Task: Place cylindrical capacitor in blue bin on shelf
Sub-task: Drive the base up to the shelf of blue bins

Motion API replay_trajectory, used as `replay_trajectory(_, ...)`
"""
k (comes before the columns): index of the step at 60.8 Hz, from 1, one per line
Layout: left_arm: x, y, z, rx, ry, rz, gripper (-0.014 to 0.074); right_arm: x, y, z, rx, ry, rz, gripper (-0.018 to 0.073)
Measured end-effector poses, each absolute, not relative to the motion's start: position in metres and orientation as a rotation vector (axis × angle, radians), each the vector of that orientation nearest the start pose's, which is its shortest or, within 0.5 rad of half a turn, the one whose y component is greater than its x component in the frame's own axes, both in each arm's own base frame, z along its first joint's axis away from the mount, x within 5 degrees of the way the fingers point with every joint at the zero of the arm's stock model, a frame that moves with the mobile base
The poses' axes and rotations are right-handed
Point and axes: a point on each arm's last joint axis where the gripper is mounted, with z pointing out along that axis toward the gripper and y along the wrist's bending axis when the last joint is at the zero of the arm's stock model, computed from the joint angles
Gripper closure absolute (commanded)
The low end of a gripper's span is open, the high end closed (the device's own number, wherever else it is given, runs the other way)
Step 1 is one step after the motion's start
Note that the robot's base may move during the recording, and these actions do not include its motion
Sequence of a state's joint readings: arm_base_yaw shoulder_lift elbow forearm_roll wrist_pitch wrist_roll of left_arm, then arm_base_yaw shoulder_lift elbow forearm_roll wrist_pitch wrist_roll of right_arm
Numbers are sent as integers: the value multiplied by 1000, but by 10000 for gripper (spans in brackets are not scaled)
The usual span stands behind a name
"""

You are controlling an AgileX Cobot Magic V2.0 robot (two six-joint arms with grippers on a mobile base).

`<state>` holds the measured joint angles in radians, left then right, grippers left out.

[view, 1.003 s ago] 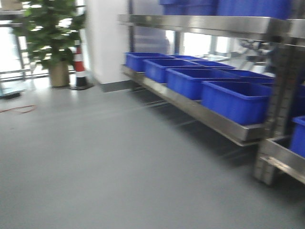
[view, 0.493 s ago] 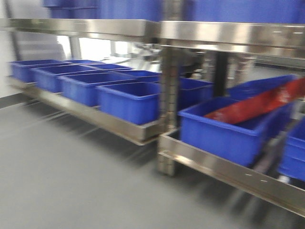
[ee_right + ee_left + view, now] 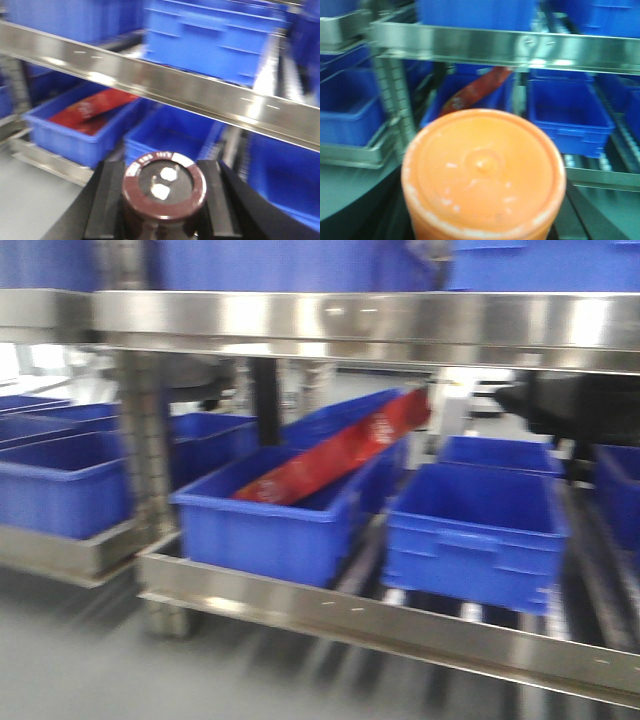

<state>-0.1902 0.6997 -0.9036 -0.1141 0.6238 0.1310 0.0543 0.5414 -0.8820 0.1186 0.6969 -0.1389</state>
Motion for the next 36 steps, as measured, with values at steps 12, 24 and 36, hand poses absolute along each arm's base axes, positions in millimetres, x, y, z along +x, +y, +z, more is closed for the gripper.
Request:
replay_trajectory(12,125,-30,398,262,1885,-166,707,84,11,402,-147,1830,74,721)
replay_trajectory(24,125,-30,398,262,1885,-166,707,84,11,402,-147,1830,72,721)
replay_trajectory(36,125,-30,398,262,1885,-166,707,84,11,402,-147,1830,72,721)
